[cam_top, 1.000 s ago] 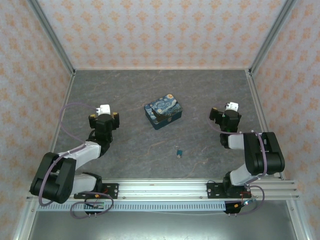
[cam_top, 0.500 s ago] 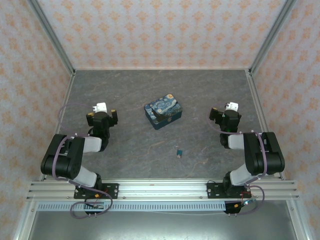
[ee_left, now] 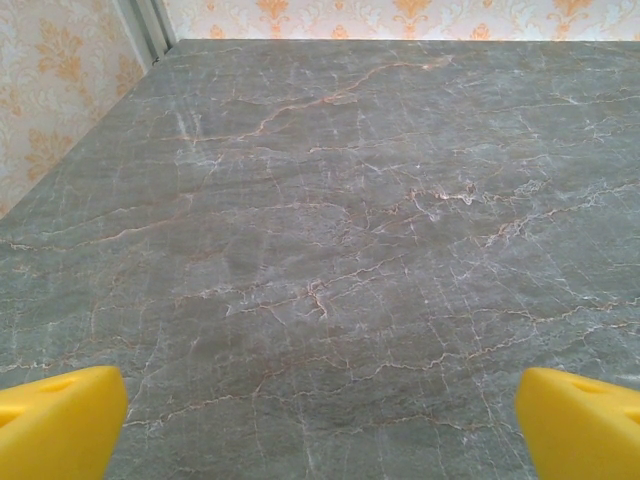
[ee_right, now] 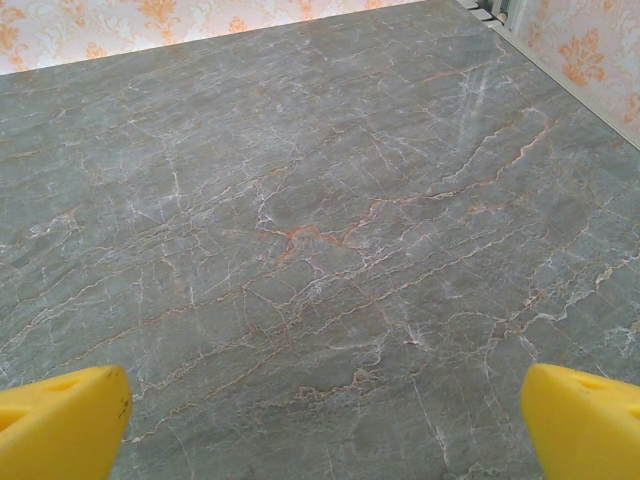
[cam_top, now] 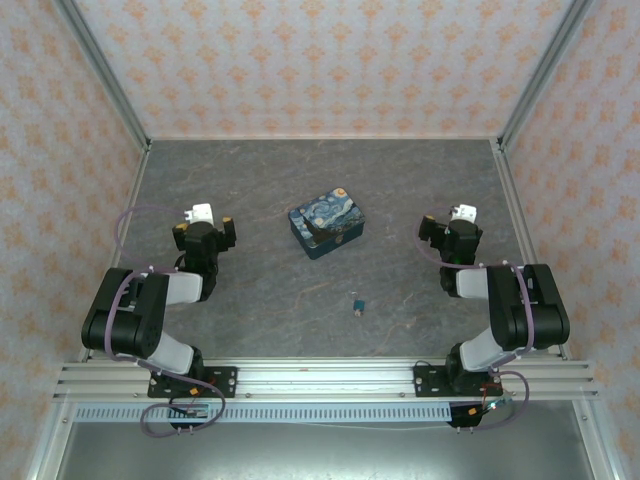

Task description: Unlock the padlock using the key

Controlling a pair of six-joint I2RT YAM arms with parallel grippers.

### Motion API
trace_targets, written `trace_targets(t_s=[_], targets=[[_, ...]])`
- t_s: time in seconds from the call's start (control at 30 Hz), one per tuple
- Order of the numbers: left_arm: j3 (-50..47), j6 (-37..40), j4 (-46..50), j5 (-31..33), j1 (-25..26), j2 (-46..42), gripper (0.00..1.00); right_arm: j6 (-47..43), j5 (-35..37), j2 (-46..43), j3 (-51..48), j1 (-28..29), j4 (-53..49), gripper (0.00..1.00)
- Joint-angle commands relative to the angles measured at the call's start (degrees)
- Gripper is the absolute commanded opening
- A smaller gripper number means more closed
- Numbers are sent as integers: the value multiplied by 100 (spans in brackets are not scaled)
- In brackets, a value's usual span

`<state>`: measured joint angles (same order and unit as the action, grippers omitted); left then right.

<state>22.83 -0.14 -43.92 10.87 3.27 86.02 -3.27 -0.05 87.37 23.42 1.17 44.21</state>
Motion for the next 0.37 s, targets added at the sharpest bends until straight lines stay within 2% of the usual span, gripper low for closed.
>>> trace_targets(t_s=[0.0,0.33], targets=[[91,-54,24,-10,-2,-34,100,28,-38,-19,49,-27,27,99],[90,-58,24,-9,-2,-34,100,29,-36,-20,73,-25,0,99]])
